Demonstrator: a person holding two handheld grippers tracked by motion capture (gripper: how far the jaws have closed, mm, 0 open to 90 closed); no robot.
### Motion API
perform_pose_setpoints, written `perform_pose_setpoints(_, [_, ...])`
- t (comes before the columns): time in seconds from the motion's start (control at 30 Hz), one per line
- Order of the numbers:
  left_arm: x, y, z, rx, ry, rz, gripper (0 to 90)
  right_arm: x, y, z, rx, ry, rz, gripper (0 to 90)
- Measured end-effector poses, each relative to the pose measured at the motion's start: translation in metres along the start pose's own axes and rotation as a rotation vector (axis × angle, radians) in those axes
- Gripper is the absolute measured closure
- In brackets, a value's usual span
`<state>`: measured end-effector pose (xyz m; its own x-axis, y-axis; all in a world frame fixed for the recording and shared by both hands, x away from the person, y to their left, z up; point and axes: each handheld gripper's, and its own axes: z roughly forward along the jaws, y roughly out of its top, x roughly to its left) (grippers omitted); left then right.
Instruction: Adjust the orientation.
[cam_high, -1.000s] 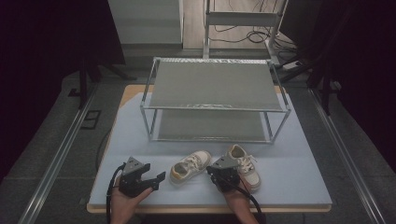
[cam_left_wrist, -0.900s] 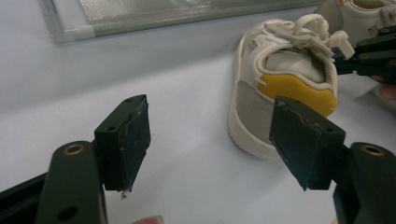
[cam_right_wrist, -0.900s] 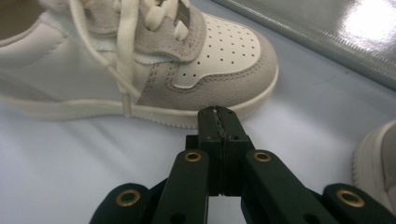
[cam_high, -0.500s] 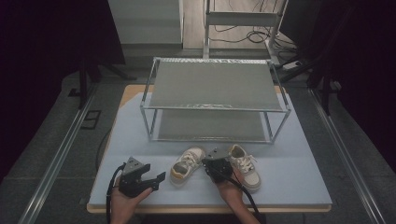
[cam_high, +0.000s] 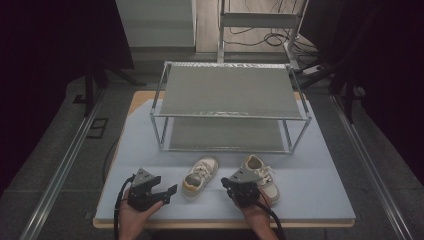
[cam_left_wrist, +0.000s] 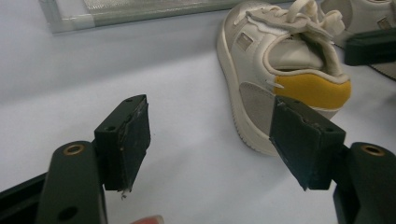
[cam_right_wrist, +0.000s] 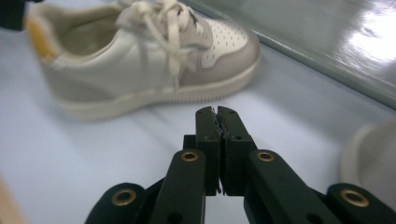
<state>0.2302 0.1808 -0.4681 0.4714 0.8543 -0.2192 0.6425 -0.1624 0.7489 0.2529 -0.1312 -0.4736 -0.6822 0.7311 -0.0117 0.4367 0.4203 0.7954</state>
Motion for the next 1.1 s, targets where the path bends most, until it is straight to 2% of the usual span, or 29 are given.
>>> perform_pose_setpoints(0.03, [0.000, 0.000, 0.000, 0.000, 0.000, 0.000, 28.7, 0.000, 0.000, 0.000, 0.000, 0.000, 0.000, 86.8])
perform_pose_setpoints(0.07, [0.000, 0.000, 0.000, -0.001, -0.001, 0.001, 28.7, -0.001, -0.007, -0.011, -0.005, 0.003, 0.002, 86.8])
perform_pose_setpoints(0.13, [-0.001, 0.000, -0.001, -0.003, 0.000, 0.000, 28.7, -0.004, -0.015, -0.022, -0.014, 0.011, 0.016, 86.8])
perform_pose_setpoints(0.17, [-0.001, 0.001, -0.001, -0.004, 0.000, 0.002, 28.7, -0.004, -0.015, -0.022, -0.014, 0.011, 0.016, 86.8])
perform_pose_setpoints(0.2, [0.000, 0.001, 0.000, -0.004, 0.001, 0.002, 28.7, -0.006, -0.022, -0.032, -0.019, 0.011, 0.025, 86.8])
perform_pose_setpoints(0.3, [0.000, 0.001, 0.001, 0.001, 0.004, 0.002, 28.7, -0.011, -0.032, -0.043, -0.018, 0.006, 0.037, 86.9])
perform_pose_setpoints(0.43, [0.000, 0.002, 0.004, 0.007, -0.005, 0.006, 28.6, -0.020, -0.043, -0.051, -0.018, -0.012, 0.068, 87.0])
perform_pose_setpoints(0.53, [0.000, 0.002, 0.004, 0.009, -0.009, 0.006, 28.5, -0.025, -0.050, -0.056, -0.011, -0.029, 0.072, 87.2])
perform_pose_setpoints(0.6, [0.003, 0.001, 0.006, 0.017, -0.005, 0.000, 28.4, -0.034, -0.062, -0.059, 0.006, -0.057, 0.097, 87.7])
perform_pose_setpoints(0.63, [0.003, 0.001, 0.006, 0.017, -0.005, 0.000, 28.4, -0.038, -0.065, -0.060, 0.010, -0.059, 0.106, 89.0])
perform_pose_setpoints(0.67, [0.005, 0.000, 0.006, 0.015, -0.005, -0.004, 28.4, -0.041, -0.068, -0.061, 0.008, -0.038, 0.123, 89.1])
perform_pose_setpoints(0.7, [0.006, 0.001, 0.006, 0.014, -0.003, -0.005, 28.4, -0.043, -0.069, -0.063, 0.003, -0.028, 0.132, 89.1])
perform_pose_setpoints(0.83, [0.008, 0.001, 0.005, 0.011, 0.001, -0.009, 28.4, -0.046, -0.071, -0.067, 0.011, -0.047, 0.125, 89.1])
perform_pose_setpoints(1.1, [0.009, 0.001, 0.002, 0.007, 0.005, -0.014, 28.4, -0.064, -0.078, -0.082, -0.006, -0.070, 0.183, 89.1])
